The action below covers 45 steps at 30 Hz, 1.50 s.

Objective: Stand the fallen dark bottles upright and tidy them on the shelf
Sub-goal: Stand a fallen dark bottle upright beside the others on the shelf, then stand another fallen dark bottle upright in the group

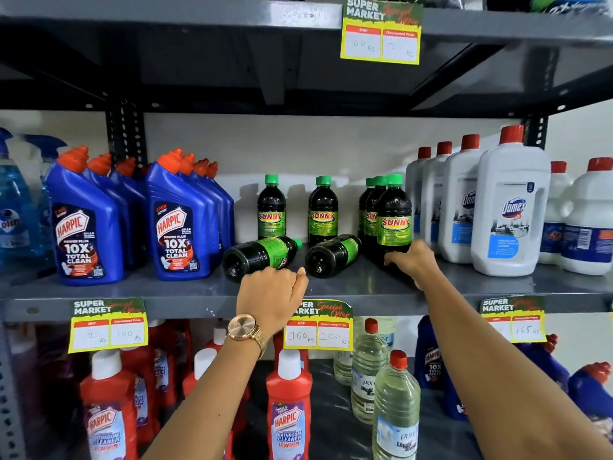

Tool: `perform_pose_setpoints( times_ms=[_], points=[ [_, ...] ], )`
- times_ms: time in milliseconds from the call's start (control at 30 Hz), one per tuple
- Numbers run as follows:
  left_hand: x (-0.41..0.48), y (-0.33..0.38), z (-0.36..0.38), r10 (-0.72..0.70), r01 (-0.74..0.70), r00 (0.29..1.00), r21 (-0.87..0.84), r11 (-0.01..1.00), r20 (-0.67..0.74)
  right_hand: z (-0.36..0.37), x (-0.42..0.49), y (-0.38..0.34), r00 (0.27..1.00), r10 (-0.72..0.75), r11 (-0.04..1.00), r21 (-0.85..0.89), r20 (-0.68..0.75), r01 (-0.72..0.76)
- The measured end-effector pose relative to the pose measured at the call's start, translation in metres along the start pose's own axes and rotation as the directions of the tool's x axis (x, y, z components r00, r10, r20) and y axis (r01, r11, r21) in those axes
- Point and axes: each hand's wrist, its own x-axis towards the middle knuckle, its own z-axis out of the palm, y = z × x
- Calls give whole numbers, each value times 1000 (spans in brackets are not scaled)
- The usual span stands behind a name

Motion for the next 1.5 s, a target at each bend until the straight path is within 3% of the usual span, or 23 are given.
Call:
perform_pose_setpoints(
  times_ms=[200, 267, 333, 367, 433, 533, 667, 767, 833, 933, 1100, 1400, 1500],
  points=[
    [7, -15, -8, 206, -206, 976, -14, 979, 74, -1, -6, -4, 999, 46, 996, -74, -10, -47],
    [5, -21, -11, 242, -234, 965, -93, 968, 98, -6, -19, -9, 984, -19, 996, -89, -179, 3],
    [-2, -25, -10, 249, -239, 965, -126, 963, 77, -9, -37, -17, 881, -204, 979, -61, -427, 197],
    [-7, -26, -9, 250, -246, 968, -108, 963, 31, -7, -46, -24, 842, -268, 957, -28, -468, 289],
    [-16, -25, -5, 262, -266, 963, -55, 962, -66, 1, -62, -42, 901, -306, 948, -16, -306, 317],
    [-19, -27, -3, 279, -285, 952, -29, 958, -125, 25, -61, -69, 980, -164, 968, -170, 116, 183],
    [-20, -24, -6, 275, -283, 946, -24, 959, -171, 45, -36, -85, 929, 176, 946, -317, 325, -69],
    [-20, -23, -9, 281, -293, 947, -63, 954, -152, 59, -23, -84, 872, 248, 957, -247, 422, -153],
    [-21, -25, -10, 281, -295, 950, -91, 951, -140, 66, -22, -76, 908, 216, 970, -182, 358, -159],
    [-21, -26, -8, 299, -310, 947, -89, 946, -118, 69, -28, -56, 985, 91, 996, -39, 147, -86],
    [-22, -27, -11, 297, -304, 952, -100, 948, -72, 67, -22, -47, 982, -154, 988, 9, -107, 156],
    [-28, -19, -17, 195, -198, 980, -131, 971, -37, 72, -36, -54, 951, -277, 937, -257, -138, 236],
    [-28, -18, -18, 179, -183, 983, -120, 976, -45, 72, -35, -52, 963, -259, 948, -211, -75, 238]
  ],
)
